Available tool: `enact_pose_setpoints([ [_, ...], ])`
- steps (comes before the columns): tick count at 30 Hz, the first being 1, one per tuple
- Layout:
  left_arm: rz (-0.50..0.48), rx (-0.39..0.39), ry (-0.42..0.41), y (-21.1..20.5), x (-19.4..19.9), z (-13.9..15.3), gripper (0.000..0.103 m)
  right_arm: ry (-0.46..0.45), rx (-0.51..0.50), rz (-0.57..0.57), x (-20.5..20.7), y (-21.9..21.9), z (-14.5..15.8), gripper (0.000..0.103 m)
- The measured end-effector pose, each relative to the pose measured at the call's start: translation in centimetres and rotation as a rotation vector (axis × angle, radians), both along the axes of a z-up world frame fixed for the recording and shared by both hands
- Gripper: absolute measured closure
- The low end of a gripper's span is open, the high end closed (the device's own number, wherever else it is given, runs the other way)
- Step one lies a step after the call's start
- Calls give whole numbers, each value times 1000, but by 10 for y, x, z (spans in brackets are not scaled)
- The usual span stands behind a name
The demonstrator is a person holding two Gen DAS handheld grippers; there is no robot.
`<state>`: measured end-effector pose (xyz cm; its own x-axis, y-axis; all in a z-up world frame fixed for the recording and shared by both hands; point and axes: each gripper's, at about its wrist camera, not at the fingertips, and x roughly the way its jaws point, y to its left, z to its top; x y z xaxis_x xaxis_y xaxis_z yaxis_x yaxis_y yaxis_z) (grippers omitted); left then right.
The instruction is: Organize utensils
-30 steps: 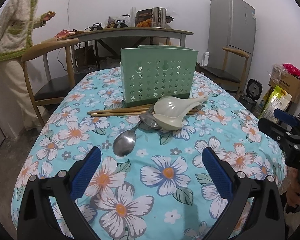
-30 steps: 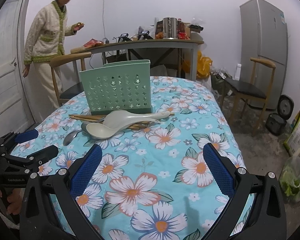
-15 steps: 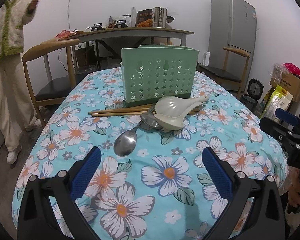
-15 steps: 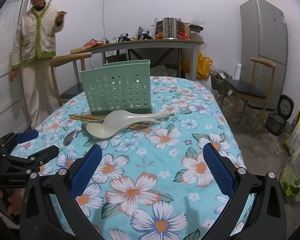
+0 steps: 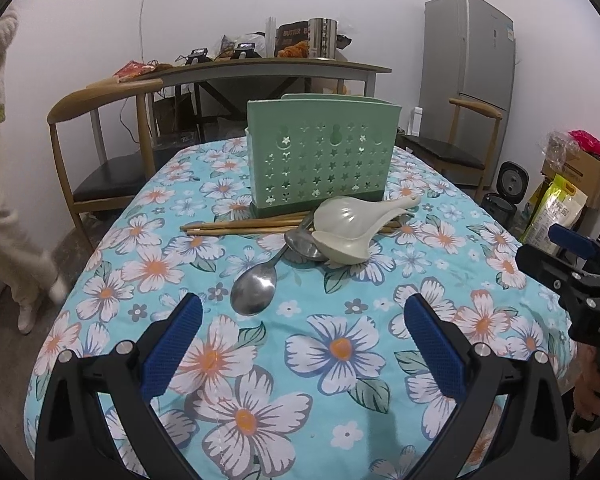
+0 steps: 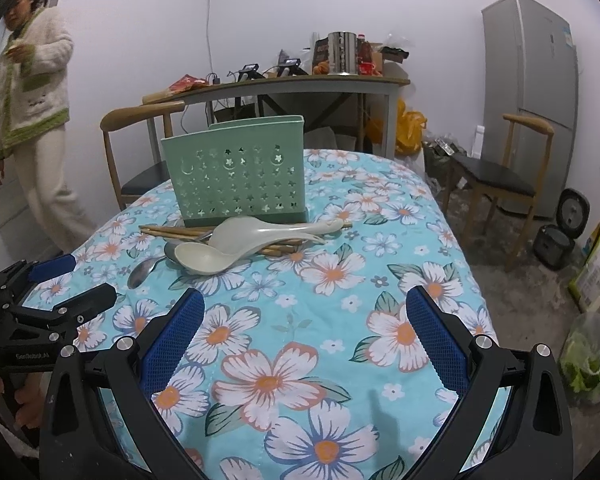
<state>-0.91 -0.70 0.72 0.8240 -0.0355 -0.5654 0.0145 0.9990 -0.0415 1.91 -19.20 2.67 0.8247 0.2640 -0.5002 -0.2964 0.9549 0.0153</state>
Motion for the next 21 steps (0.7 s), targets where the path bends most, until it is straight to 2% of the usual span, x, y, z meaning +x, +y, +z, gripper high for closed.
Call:
enact_pose_setpoints([
  [21,20,8,4,2,3,-2,4,-3,6,-4,-1,-3,2,6],
])
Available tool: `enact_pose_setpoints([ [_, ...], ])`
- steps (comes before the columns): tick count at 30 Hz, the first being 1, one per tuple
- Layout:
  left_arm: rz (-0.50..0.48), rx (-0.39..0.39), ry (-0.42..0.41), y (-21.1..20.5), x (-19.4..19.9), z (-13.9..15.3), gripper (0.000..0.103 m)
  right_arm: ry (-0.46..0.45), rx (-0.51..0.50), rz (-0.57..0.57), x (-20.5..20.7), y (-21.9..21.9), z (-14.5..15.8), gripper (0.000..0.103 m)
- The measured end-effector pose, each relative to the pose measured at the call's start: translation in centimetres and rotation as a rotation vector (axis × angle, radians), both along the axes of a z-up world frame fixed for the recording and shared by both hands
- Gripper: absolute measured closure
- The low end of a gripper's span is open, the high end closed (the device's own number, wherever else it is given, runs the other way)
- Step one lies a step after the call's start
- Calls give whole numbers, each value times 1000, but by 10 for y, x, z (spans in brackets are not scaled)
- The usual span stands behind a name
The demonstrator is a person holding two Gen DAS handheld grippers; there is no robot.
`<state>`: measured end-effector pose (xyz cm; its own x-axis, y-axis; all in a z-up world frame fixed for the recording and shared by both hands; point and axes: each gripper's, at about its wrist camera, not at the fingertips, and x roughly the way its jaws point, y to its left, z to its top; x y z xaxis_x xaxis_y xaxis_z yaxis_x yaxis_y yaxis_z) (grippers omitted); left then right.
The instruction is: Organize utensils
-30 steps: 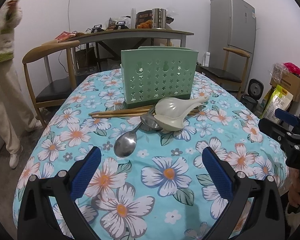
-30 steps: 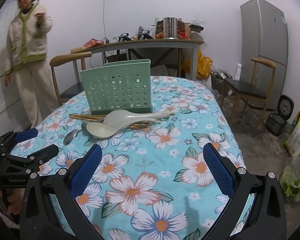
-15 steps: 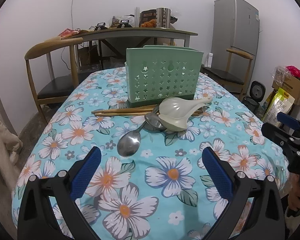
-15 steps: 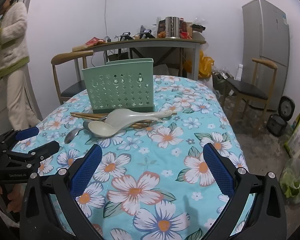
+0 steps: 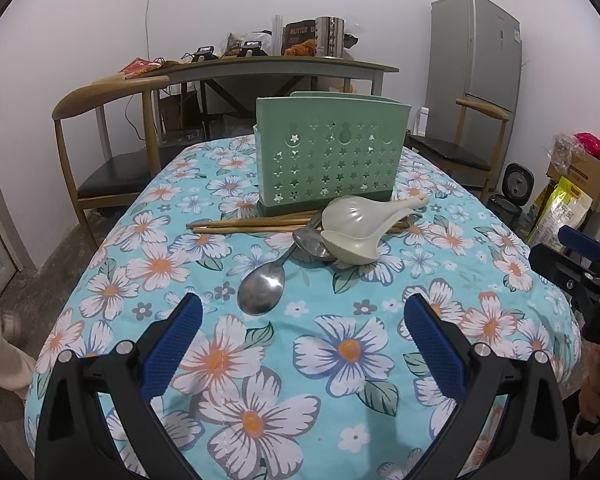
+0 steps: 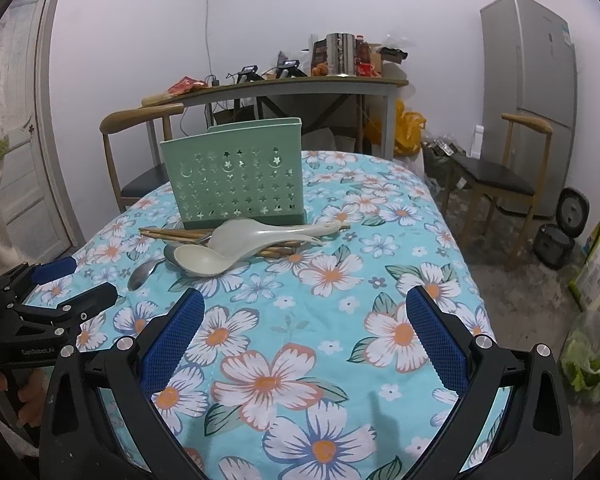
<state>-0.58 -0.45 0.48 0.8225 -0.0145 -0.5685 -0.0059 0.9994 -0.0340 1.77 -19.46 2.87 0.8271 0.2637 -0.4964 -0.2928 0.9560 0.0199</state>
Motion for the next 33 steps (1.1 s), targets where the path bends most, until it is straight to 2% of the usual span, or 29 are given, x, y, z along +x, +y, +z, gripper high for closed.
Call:
enact_pose_setpoints([
  [33,2,-9,-4,1,1,1,4,6,-1,3,1,0,-2,6],
])
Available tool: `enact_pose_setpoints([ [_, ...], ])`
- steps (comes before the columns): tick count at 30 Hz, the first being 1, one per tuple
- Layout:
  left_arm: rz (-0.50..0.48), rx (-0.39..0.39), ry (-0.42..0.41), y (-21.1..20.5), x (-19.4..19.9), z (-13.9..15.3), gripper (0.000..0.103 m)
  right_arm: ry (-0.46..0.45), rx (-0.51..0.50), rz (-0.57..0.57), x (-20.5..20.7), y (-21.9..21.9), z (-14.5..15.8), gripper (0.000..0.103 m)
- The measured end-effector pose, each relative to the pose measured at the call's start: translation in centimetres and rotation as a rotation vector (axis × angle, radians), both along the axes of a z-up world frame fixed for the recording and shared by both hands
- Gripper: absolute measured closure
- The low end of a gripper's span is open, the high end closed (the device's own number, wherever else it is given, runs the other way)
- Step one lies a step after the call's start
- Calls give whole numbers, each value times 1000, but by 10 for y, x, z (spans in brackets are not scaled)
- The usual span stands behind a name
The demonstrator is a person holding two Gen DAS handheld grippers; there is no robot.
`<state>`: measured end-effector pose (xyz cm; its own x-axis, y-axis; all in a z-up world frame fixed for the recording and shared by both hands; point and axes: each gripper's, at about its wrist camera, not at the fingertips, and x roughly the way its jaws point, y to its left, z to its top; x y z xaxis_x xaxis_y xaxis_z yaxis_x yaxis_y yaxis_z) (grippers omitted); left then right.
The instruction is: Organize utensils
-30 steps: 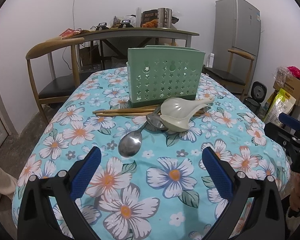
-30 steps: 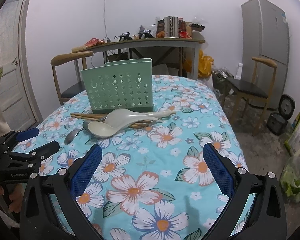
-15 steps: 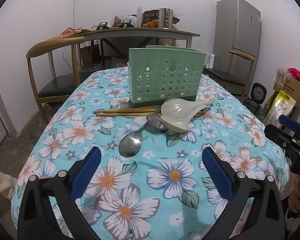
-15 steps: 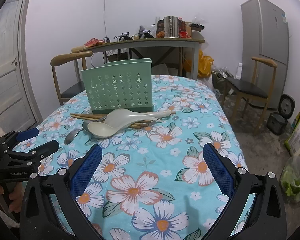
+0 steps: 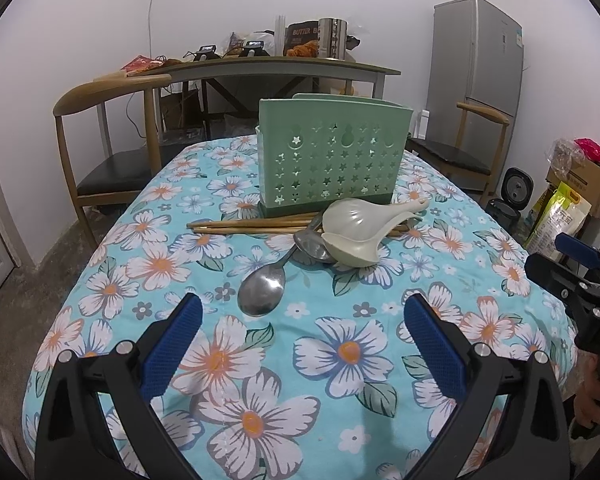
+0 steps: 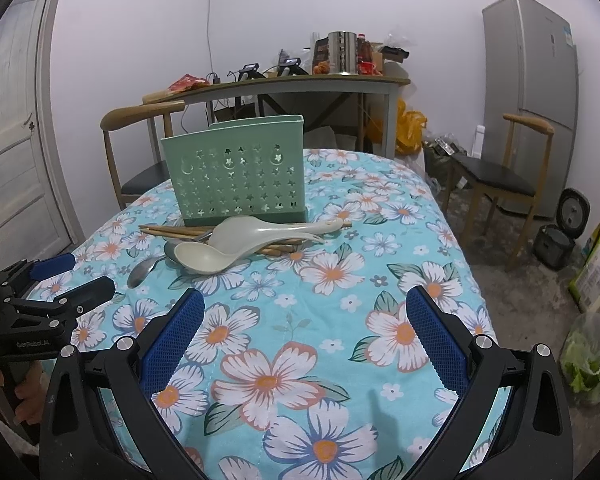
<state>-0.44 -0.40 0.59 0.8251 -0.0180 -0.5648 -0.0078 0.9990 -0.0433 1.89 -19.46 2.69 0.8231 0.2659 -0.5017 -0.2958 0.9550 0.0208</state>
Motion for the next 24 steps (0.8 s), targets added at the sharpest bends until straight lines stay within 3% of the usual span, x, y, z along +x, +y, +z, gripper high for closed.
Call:
enact_pose_setpoints([
  [24,4,-17,13,1,1,-1,4,0,-2,1,1,0,-2,6],
])
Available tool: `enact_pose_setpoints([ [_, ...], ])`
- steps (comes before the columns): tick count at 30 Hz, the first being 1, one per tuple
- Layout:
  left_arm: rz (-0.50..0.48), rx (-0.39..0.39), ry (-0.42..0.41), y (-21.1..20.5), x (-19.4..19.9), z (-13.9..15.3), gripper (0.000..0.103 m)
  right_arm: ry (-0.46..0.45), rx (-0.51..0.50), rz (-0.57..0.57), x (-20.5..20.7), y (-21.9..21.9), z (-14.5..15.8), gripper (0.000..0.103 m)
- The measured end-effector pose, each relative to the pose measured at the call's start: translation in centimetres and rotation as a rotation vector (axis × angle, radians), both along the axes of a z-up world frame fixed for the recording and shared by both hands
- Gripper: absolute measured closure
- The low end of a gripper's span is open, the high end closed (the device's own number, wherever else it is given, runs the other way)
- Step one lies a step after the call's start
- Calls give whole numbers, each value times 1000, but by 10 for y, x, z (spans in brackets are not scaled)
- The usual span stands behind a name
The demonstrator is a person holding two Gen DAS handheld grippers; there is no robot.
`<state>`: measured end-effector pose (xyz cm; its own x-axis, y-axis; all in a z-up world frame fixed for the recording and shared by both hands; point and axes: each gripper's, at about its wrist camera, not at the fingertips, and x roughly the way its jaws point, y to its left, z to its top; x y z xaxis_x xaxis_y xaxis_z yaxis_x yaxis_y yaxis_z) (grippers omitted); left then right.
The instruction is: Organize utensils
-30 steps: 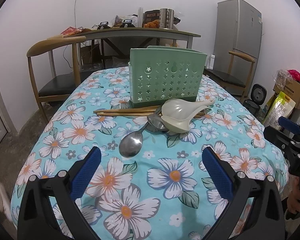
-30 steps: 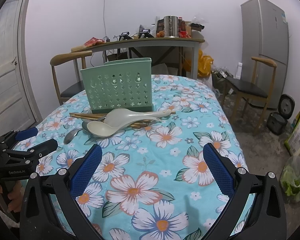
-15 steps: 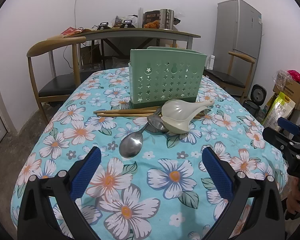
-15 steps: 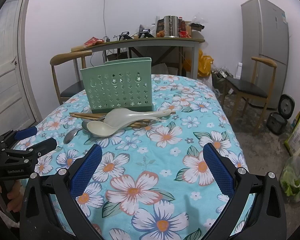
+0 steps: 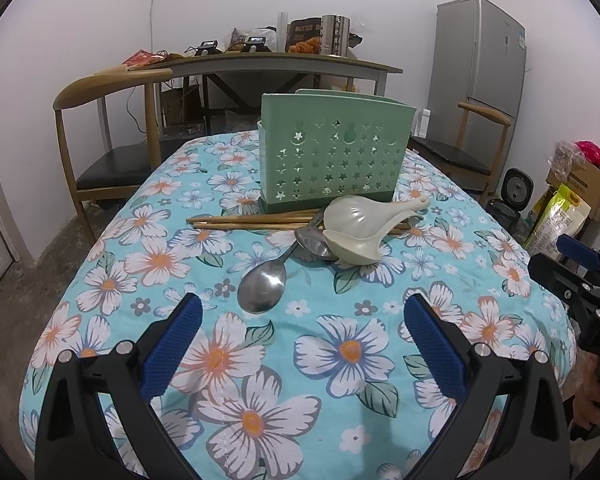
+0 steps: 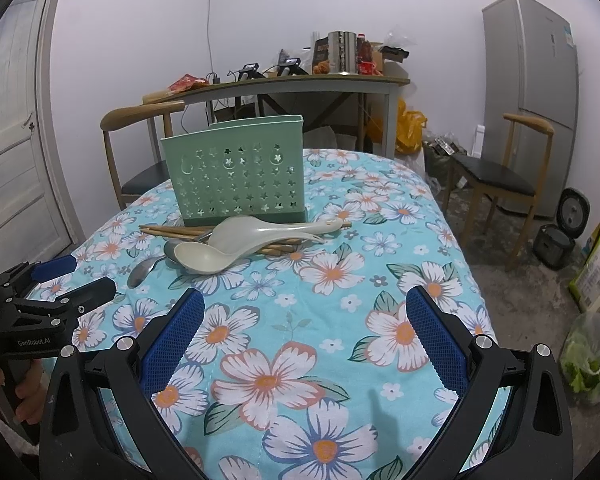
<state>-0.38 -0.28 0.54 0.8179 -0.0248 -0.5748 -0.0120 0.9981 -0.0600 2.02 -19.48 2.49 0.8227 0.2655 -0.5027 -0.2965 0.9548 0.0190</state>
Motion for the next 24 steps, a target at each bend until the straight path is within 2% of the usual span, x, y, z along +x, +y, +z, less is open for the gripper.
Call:
enact_pose_setpoints([
  [24,0,6,-3,-2,-1,-2,4,1,2,0,0,0,3,6],
])
